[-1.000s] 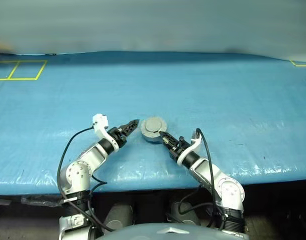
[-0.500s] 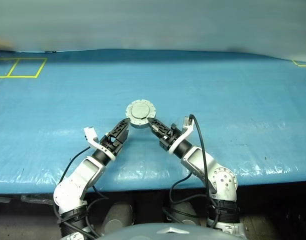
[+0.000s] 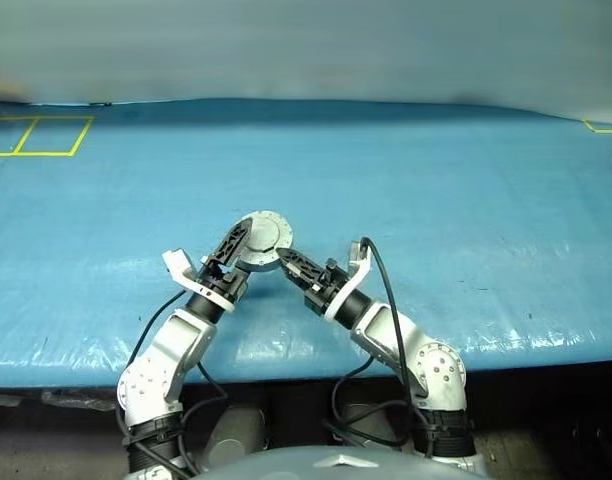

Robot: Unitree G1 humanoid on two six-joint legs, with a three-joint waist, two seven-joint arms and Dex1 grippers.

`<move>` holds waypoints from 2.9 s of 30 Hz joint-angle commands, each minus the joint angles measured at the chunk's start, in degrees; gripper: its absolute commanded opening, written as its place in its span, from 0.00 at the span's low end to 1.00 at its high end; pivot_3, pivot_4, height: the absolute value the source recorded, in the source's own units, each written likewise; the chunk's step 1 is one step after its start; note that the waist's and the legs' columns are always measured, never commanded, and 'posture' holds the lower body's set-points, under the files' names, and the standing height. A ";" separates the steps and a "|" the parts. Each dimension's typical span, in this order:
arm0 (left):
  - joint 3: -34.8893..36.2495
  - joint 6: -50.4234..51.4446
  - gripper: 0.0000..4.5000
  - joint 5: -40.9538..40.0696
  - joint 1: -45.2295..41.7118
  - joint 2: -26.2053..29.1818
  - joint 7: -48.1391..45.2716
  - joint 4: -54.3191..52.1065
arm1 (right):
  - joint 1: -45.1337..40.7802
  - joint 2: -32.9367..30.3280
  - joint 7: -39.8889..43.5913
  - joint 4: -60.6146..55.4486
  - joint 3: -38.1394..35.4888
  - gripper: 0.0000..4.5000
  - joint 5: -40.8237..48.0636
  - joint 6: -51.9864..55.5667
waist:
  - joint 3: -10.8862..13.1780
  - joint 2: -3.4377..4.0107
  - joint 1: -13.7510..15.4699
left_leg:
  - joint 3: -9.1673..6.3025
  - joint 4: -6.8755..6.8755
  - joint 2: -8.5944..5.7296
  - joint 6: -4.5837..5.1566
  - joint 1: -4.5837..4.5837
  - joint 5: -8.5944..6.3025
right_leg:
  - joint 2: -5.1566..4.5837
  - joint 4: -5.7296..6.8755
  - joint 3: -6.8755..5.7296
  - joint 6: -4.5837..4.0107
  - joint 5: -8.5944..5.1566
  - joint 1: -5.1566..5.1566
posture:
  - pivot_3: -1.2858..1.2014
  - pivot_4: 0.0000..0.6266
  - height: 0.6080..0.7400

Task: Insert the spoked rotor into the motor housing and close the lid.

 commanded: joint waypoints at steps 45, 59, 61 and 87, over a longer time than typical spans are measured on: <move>7.09 -28.19 0.52 42.53 -57.75 12.29 -5.40 75.90 | 10.16 -17.22 17.49 -4.59 18.12 1.00 -91.27 -39.02 | 0.17 -0.47 -0.04 | 0.10 0.11 -0.14 -0.11 0.11 0.09 | 0.01 0.03 -0.04 0.23 0.13 0.04 | 0.52 0.24 1.00; 7.93 -13.86 0.99 50.14 -50.74 17.79 -4.54 72.74 | 10.68 -13.27 20.30 -3.04 16.77 1.00 -92.62 -38.09 | 0.07 -0.57 -1.17 | 0.35 0.13 -0.05 -0.24 0.80 0.15 | 0.07 0.62 0.37 0.20 0.10 0.34 | 0.52 0.24 1.00; 6.91 -7.67 0.99 50.48 -46.69 19.58 -5.35 67.44 | 10.63 -12.62 20.84 -2.85 16.82 1.00 -92.40 -37.81 | -0.03 -0.59 -1.77 | 0.46 0.11 -0.03 -0.27 0.96 0.16 | 0.07 0.87 0.52 0.13 0.07 0.31 | 0.52 0.24 1.00; -18.13 -41.12 0.99 79.26 5.99 22.45 -12.79 -2.56 | 13.63 -10.74 26.19 -5.87 12.78 1.00 -87.23 -34.89 | -0.45 -0.57 1.41 | 0.62 -0.19 0.21 -0.18 1.15 -0.13 | -0.04 0.78 1.13 -0.46 -0.25 0.07 | 0.52 0.24 1.00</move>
